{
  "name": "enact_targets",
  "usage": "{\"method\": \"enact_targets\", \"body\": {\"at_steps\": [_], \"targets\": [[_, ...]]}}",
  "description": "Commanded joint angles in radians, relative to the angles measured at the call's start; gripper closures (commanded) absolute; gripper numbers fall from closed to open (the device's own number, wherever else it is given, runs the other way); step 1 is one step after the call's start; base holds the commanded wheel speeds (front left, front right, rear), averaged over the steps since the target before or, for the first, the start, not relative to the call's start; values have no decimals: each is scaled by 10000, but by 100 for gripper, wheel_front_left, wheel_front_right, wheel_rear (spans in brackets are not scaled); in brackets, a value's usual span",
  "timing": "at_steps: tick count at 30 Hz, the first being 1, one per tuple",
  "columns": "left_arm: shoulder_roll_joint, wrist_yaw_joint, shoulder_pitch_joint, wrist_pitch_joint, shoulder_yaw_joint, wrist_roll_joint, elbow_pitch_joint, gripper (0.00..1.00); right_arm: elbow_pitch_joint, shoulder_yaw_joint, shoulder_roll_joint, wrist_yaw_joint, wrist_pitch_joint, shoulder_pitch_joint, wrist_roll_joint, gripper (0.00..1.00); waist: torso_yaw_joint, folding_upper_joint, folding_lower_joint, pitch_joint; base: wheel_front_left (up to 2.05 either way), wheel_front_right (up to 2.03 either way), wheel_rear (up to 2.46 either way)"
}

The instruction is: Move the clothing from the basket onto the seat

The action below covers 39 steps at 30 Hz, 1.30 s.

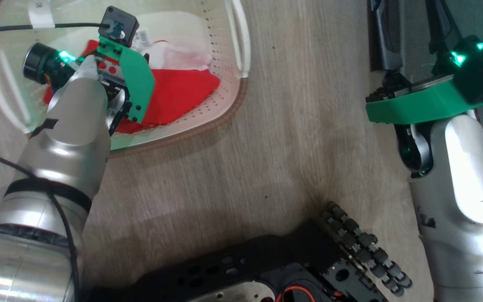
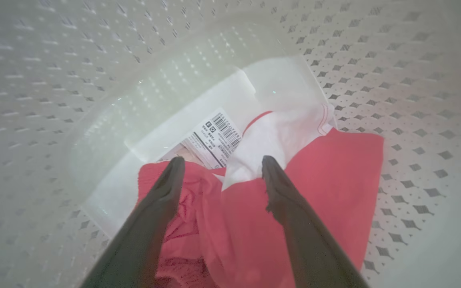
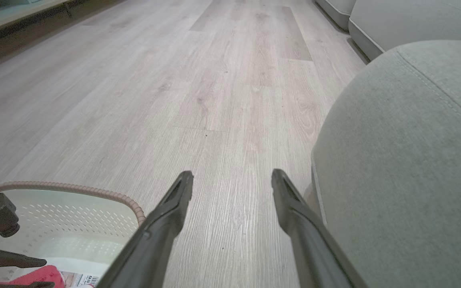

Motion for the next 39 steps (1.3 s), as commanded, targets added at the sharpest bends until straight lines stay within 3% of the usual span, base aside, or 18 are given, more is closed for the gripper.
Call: {"method": "enact_targets", "body": {"at_steps": [1, 19, 21, 22, 25, 29, 39], "targets": [[219, 22, 1, -24, 118, -67, -26, 0, -274, 119, 33, -4, -64, 344, 115, 0, -184, 0, -1, 170, 0, 0, 0], [495, 331, -252, 77, -416, 116, 1114, 0, -758, -17, 34, -4, -64, 885, 456, 0, -730, 0, -1, 914, 0, 0, 0], [494, 361, -185, 83, -545, 190, 1186, 93, -822, -173, 34, -4, -64, 1025, 498, 0, -748, 0, -1, 874, 0, 0, 0], [489, 333, -143, 121, -586, 194, 1222, 100, -843, -254, 34, -4, -64, 1082, 570, 0, -760, 0, -1, 846, 0, 0, 0], [447, 298, -168, -208, -518, 6, 1254, 100, -837, -506, 34, -4, -65, 1150, 670, 0, -747, 0, -1, 699, 0, 0, 0], [124, 182, -107, -1158, -298, -420, 1049, 100, -642, -789, 34, -4, -65, 1339, 488, 0, -251, 0, -1, 49, 0, 0, 0], [-278, -206, 1145, -3352, 418, -2129, 205, 100, -102, -1638, 34, -4, -65, 2310, -385, 0, 1472, 0, -1, -2831, 0, 0, 0]]}}
